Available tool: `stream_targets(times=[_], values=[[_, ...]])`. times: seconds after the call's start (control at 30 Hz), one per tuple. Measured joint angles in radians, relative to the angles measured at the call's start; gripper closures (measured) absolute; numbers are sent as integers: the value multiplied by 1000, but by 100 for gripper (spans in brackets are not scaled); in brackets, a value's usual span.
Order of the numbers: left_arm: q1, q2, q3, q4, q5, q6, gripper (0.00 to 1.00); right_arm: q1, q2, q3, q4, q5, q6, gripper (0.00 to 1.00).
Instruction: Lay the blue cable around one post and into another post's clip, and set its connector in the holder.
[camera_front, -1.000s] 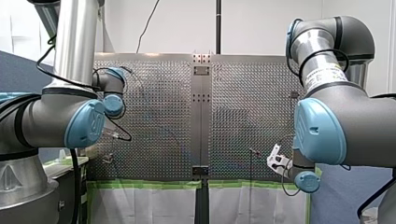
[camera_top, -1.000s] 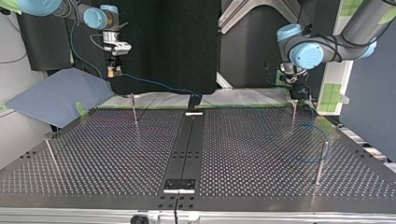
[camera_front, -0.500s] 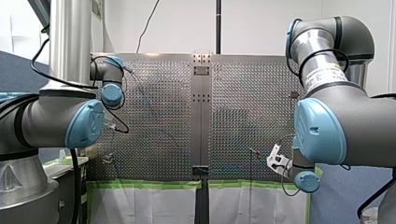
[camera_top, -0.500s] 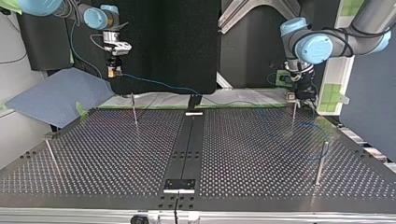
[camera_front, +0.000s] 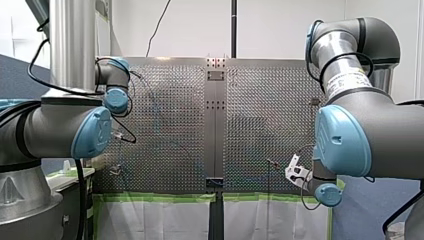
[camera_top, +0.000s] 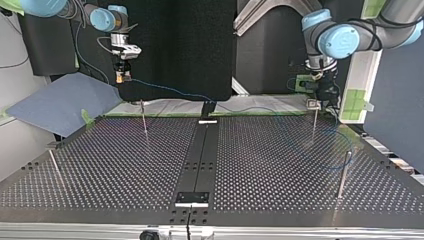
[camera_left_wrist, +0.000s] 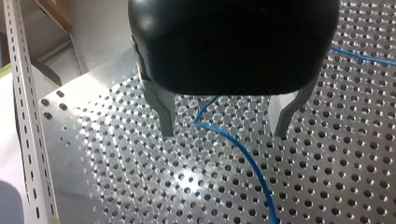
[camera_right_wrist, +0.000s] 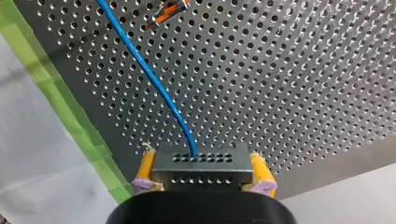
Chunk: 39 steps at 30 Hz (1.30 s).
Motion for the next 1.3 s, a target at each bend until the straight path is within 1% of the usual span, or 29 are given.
stream_targets(times=[0.13,0.27,0.37,0.63,0.87,1.03,1.13,1.2,1.3], values=[[0,32,-7,-3,3,11,0,0,0,0,-1,-1,2,100],[-3,71,-9,-22,8,18,0,0,0,0,-2,-1,3,100],[-6,91,-10,-37,9,25,0,0,0,0,-2,-1,3,100],[-6,109,-10,-59,13,38,0,1,0,0,1,-1,-1,100],[-4,123,-10,-69,-10,91,0,1,0,0,2,-1,-1,100],[-12,125,-19,-83,-10,131,0,2,0,-2,3,-1,0,100],[-18,125,-39,-86,5,156,0,3,0,-5,4,-1,1,100],[-22,121,-57,-77,22,176,0,5,0,-8,5,-1,-1,100],[-31,104,-86,-53,49,205,0,10,0,-15,9,-1,-11,100]])
